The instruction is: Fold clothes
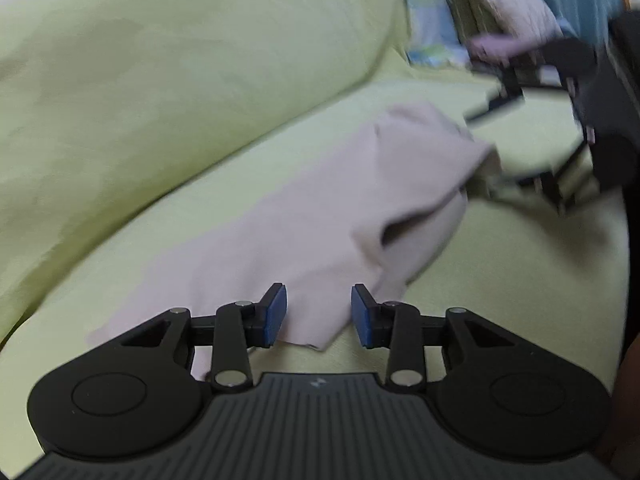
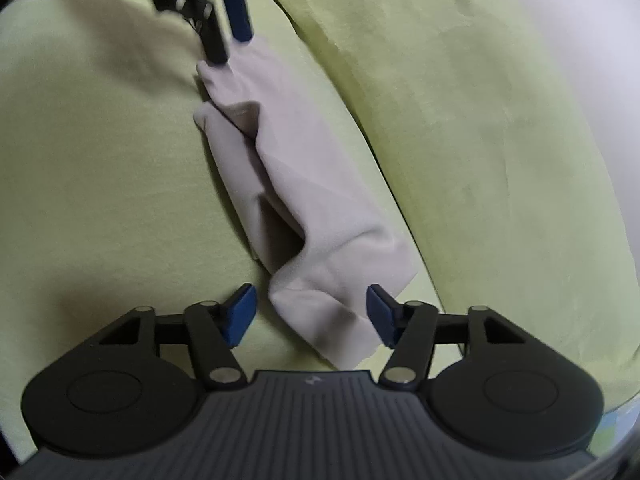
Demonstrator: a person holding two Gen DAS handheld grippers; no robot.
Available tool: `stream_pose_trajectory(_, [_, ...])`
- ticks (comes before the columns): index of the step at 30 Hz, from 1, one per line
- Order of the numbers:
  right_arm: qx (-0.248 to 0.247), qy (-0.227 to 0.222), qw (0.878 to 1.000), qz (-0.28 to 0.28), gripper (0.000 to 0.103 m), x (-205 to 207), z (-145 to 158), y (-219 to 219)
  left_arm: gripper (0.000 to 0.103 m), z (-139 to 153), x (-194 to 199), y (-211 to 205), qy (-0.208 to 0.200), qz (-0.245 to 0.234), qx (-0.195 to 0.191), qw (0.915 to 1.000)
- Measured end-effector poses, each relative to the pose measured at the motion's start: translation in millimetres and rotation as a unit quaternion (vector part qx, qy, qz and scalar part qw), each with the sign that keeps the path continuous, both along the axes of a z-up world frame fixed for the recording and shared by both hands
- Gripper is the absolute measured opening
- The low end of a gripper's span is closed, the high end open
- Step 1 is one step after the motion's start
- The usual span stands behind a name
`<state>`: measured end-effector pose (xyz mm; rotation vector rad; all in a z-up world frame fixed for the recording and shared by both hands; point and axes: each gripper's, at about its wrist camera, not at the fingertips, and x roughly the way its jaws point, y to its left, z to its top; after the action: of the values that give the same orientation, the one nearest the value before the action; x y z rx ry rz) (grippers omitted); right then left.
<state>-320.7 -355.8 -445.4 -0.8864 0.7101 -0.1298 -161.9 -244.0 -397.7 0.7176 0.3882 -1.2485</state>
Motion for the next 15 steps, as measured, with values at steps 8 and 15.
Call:
stream_pose_trajectory(8, [-0.043,0.011,0.999,0.016,0.052,6,-6,-10,0.056,-7,-1,12,-0.077,-0.067,0.054,0.9934])
stream_pose_trajectory(15, [-0.057,0.022,0.998,0.024,0.025,12,-7,-13,0.003,-11,-1,-3,-0.097,-0.071,0.063,0.9907])
